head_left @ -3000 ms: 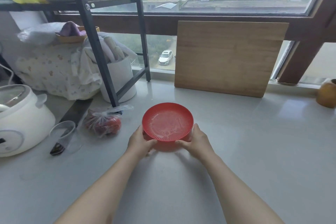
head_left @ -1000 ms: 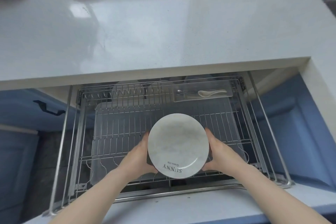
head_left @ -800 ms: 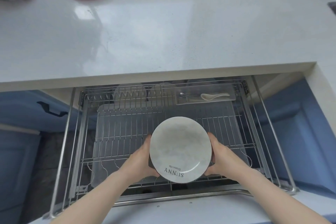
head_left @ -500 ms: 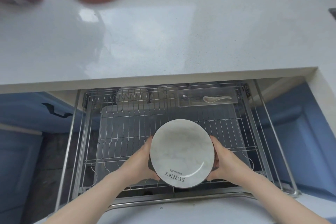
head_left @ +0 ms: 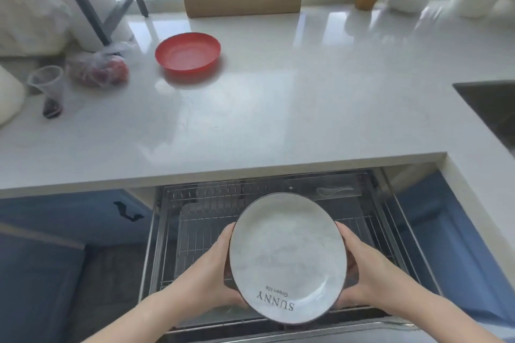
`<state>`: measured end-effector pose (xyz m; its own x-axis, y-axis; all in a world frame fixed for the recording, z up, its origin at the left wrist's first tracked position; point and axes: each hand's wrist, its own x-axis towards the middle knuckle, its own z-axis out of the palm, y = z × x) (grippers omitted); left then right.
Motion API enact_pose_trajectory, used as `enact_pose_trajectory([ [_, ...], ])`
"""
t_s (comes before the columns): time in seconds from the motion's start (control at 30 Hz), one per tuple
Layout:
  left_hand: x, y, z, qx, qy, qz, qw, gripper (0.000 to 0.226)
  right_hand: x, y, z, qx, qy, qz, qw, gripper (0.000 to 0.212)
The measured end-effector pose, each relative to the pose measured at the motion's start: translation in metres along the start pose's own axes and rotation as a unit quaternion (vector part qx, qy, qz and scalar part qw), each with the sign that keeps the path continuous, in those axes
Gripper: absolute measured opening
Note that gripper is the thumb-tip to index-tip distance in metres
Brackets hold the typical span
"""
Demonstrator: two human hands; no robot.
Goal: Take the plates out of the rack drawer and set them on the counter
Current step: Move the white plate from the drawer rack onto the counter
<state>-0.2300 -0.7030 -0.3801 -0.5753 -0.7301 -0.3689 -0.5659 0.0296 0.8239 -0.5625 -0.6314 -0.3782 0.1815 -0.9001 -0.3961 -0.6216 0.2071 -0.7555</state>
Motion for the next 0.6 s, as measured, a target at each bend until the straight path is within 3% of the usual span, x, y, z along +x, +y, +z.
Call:
enact_pose_trajectory([
  [0.33,0.037,0.063,-0.104,0.055,0.046,0.064,0.995,0.120,0.054,-0.089,-0.079,-0.027,0.033,-0.083,0.996,0.123],
  [0.6,0.119,0.070,-0.150,0.033,0.055,0.047,0.997,0.112,0.150,-0.089,-0.131,-0.059,0.015,-0.095,0.994,0.108],
])
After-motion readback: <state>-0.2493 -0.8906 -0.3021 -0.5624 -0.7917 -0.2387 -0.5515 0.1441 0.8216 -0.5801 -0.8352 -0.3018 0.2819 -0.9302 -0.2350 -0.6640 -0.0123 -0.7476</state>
